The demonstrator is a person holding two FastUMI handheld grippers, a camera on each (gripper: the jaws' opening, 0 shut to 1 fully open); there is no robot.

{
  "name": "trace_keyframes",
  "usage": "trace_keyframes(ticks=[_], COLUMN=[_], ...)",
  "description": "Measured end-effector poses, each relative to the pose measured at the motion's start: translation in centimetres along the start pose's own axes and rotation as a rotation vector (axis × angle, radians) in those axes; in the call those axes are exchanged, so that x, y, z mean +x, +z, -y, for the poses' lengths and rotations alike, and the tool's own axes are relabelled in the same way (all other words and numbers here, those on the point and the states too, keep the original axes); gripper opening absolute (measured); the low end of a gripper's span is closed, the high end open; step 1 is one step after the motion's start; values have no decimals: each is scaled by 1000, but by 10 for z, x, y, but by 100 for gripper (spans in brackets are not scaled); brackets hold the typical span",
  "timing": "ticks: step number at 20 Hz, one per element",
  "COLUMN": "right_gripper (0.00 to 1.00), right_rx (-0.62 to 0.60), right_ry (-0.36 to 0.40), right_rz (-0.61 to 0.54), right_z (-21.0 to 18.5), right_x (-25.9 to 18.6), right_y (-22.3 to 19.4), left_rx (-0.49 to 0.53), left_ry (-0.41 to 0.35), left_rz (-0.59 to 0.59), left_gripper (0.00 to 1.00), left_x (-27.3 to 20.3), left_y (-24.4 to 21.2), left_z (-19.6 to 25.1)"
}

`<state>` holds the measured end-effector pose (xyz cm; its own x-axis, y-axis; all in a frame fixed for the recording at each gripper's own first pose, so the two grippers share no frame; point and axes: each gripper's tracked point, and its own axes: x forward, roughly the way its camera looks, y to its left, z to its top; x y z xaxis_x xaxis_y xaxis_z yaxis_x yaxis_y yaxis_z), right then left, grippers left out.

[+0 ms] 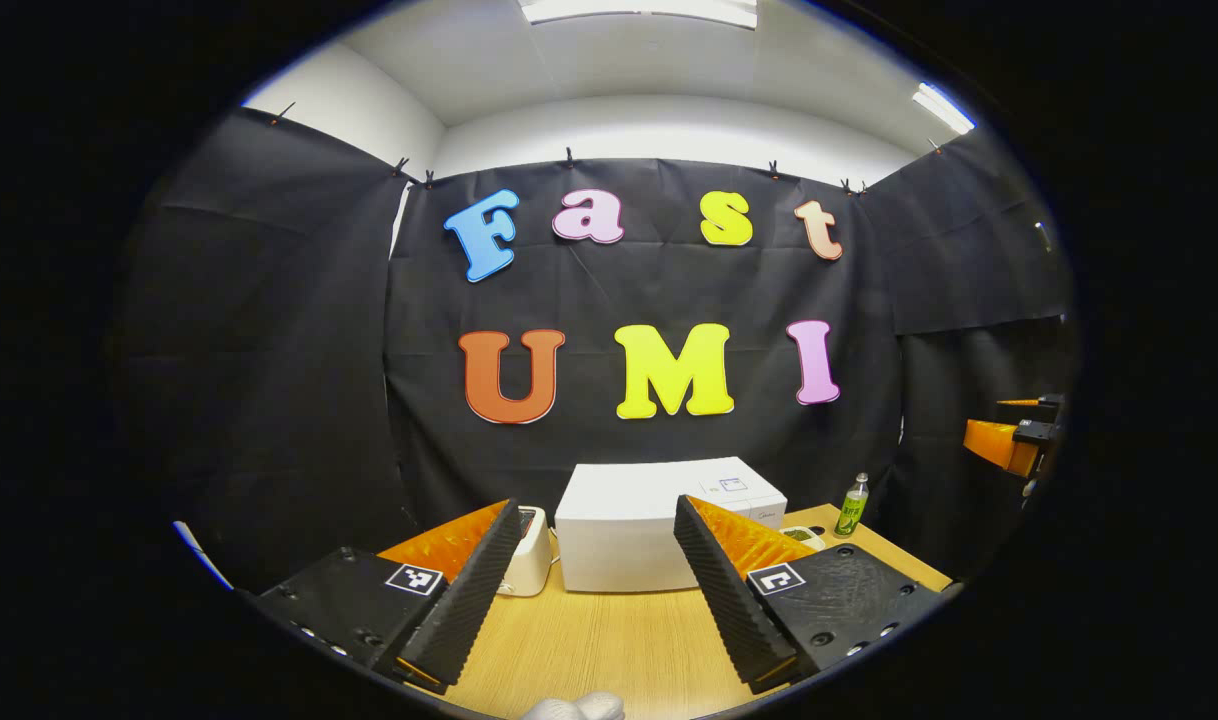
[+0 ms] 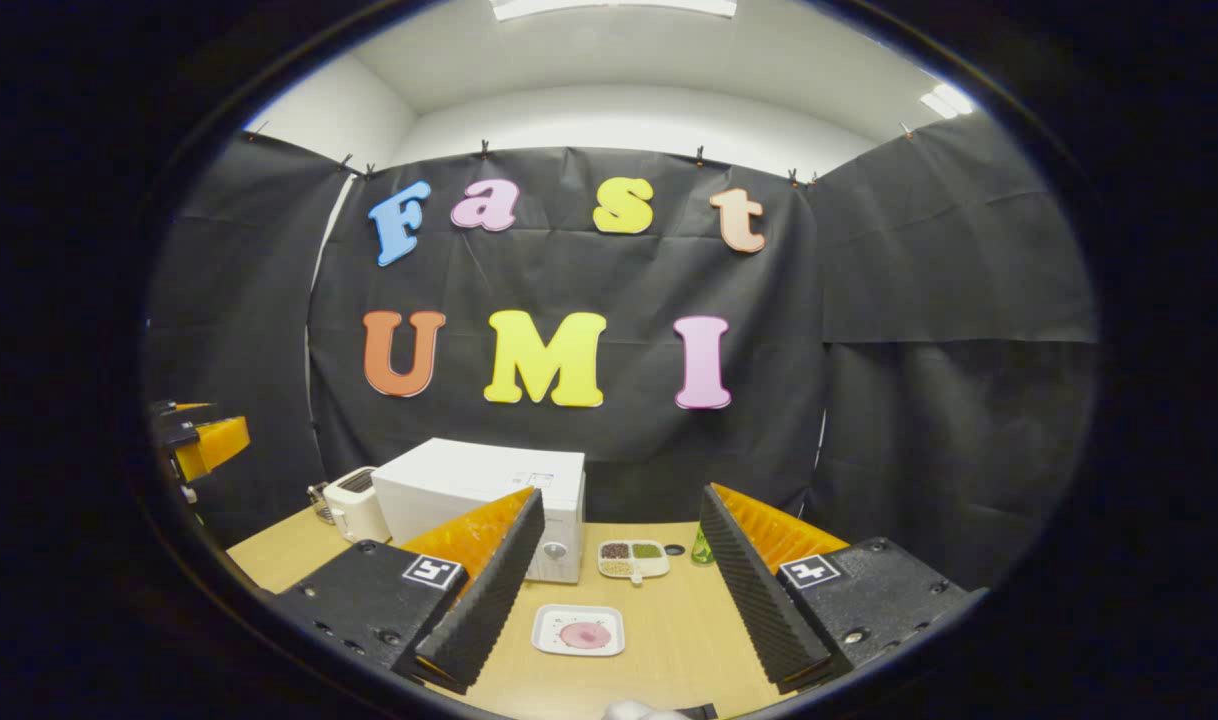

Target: Open the microwave oven with the left hand, put the food in, and close the microwave oven.

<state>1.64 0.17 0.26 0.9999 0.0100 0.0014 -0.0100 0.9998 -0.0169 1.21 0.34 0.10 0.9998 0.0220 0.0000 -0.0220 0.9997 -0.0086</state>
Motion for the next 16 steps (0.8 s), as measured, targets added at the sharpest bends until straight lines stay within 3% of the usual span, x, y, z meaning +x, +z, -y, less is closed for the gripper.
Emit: trace_keyframes(ticks=[1,2,3,4,5,6,7,9,10,11,12,13,14,15,16], right_gripper=[92,93,100,93,100,100,93,93,100,93,100,93,100,92,100], right_rx=[6,9,7,4,1,-3,-9,-9,-7,-2,1,0,-8,-24,-45], right_ry=[3,5,4,3,2,2,-4,-13,-14,-20,-26,-35,-44,-53,-66], right_rz=[-5,-6,-10,-11,-16,-18,-23,-32,-43,-49,-56,-64,-70,-75,-78], right_z=[-1,-1,2,4,7,10,16,27,32,39,46,53,61,68,77], right_x=[1,2,3,3,4,4,5,6,6,6,6,7,7,8,8], right_y=[-2,-3,-5,-5,-6,-5,-7,-7,-7,-6,-5,-5,-5,-5,-4], left_rx=[2,-2,-8,-11,-16,-21,-30,-45,-42,-38,-32,-27,-34,-45,-47], left_ry=[3,-1,-7,-11,-15,-25,-38,-73,-80,-86,-100,-114,-143,-173,-188], left_rz=[-2,0,1,1,1,3,11,27,18,7,10,9,21,8,-7], left_gripper=[84,95,95,94,94,84,95,95,95,95,84,95,95,95,95], left_x=[2,5,8,12,16,22,29,45,54,63,73,82,93,103,110], left_y=[-2,-3,-5,-8,-12,-15,-21,-38,-51,-65,-76,-89,-100,-116,-131], left_z=[0,3,7,10,16,23,32,57,67,79,93,107,125,144,157])
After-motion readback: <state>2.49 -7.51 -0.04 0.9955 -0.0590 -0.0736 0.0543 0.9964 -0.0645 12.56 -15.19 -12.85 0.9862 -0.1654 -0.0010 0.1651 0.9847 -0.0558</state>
